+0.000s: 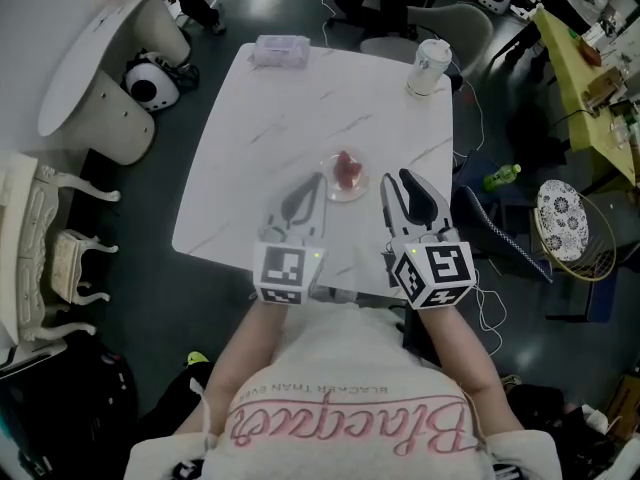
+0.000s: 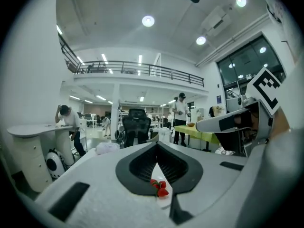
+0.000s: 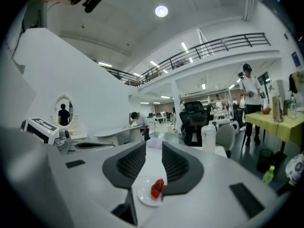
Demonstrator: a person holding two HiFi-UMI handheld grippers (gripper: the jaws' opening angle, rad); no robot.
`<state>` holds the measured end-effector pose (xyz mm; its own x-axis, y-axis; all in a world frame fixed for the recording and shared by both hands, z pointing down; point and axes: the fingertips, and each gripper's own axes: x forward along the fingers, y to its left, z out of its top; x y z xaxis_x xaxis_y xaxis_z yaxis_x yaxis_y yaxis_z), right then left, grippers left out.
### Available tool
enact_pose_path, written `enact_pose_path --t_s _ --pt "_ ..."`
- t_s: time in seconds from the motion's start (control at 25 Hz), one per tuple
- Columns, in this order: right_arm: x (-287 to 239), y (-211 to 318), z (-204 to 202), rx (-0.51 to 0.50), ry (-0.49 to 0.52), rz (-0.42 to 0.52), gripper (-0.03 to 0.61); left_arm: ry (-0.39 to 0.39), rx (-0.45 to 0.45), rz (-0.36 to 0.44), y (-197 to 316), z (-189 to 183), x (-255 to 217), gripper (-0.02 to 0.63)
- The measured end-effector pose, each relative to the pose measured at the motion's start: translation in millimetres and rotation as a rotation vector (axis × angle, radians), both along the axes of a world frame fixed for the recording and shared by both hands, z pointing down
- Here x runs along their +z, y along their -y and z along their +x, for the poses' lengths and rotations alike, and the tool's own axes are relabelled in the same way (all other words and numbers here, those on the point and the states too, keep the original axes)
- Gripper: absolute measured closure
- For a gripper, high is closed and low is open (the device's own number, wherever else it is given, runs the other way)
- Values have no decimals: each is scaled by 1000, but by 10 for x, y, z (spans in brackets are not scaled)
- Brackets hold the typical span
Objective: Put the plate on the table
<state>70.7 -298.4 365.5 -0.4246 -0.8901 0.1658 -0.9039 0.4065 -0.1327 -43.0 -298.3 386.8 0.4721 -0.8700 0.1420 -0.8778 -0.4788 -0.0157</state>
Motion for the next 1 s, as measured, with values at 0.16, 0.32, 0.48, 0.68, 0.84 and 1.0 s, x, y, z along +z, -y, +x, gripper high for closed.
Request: enact_pose_path --t_s 0.16,0.32,0.48,0.68,0.84,1.0 --pt "-363 -153 -8 4 -41 139 506 -12 13 58 -82 53 -231 611" --pt "-491 -254 -53 -11 -61 191 534 -13 21 98 -143 89 -386 611" --pt "-379 -269 -102 -6 -102 160 534 -9 24 114 -185 115 -432 611" --pt "-325 -298 -193 -28 -107 147 535 -11 15 117 -230 105 -442 611" --pt "-294 -338 -268 -44 -104 138 551 -8 10 123 -261 91 -450 611" --pt "-284 -360 -309 -61 -109 142 555 -7 11 132 -271 103 -470 611"
